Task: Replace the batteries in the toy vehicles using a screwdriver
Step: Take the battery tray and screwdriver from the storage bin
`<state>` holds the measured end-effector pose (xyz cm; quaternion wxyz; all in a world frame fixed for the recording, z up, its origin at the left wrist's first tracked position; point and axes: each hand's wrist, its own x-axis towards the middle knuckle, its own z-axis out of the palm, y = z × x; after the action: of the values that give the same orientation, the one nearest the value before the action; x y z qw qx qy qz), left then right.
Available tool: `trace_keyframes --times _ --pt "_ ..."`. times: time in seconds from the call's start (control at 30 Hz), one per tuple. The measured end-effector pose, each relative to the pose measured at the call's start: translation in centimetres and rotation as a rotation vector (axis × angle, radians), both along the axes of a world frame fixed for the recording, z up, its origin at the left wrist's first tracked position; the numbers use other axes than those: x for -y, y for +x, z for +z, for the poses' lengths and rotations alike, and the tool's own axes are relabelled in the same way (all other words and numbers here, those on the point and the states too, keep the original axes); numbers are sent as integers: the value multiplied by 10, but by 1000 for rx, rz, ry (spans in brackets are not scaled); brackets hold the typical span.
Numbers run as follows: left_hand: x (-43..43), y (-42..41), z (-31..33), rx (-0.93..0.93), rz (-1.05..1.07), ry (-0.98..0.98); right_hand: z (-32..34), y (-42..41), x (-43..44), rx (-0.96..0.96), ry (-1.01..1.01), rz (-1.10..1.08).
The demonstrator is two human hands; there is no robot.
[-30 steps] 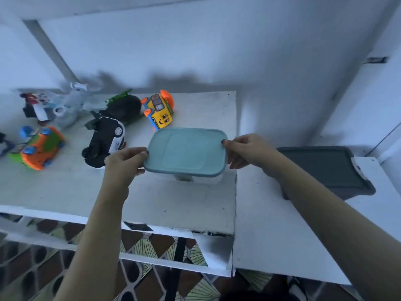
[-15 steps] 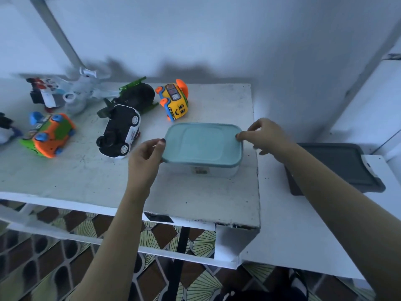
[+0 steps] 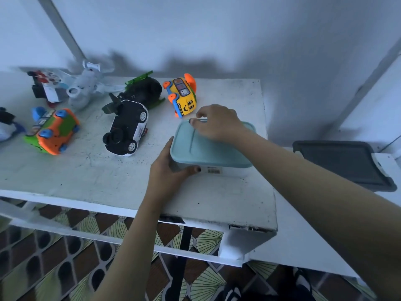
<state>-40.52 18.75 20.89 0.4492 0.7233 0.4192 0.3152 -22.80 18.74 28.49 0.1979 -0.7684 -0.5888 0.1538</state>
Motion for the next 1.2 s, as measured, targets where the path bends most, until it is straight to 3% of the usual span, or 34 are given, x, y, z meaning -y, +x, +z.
trace_keyframes --times 0.27,0.5,0.8,1.07,1.2 --pt "-2 -2 3 66 -26 -28 3 -10 -17 -303 -199 -59" --pt "-3 -2 2 50 -2 -59 10 -6 -21 -663 -237 -56" --pt "-3 -2 3 45 -18 -41 8 -5 -16 -729 -188 -98" --pt "-3 -3 1 5 11 -37 20 0 -8 -990 -56 -121" --pt "-4 -2 2 -26 15 -16 22 1 -4 -1101 108 -84"
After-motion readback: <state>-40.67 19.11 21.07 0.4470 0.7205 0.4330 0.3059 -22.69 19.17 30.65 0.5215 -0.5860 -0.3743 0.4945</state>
